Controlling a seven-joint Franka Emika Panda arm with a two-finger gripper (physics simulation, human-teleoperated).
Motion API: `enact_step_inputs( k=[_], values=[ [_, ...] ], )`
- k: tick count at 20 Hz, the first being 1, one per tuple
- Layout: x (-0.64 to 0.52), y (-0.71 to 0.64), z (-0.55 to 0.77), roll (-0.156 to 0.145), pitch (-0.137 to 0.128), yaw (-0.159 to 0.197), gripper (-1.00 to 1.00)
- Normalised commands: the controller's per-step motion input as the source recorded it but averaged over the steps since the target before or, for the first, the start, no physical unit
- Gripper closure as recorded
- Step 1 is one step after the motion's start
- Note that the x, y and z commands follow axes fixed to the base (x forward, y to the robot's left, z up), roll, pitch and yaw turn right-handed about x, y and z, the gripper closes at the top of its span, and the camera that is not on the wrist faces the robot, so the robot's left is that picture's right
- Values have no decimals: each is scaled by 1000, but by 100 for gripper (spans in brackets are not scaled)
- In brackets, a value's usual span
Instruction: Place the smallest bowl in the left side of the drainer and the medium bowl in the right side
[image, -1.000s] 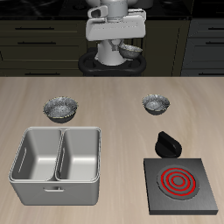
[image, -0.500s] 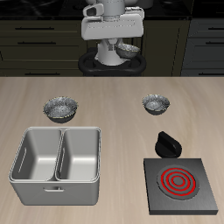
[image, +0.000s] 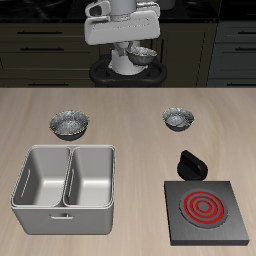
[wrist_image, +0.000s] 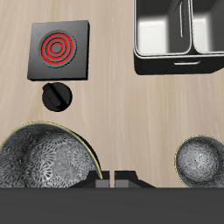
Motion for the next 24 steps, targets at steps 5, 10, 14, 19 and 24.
enact_step_inputs(
  k=[5,10,14,19,24],
  values=[
    [259,-123,309,-17,-13,-10,100],
    [378,-125,232,-33,-14,12,100],
    [346,-109,72,-21,8,-17,100],
    [355,-72,22,-32,17,-1,100],
    [323,-75,24,-24,5,-4,100]
  ],
)
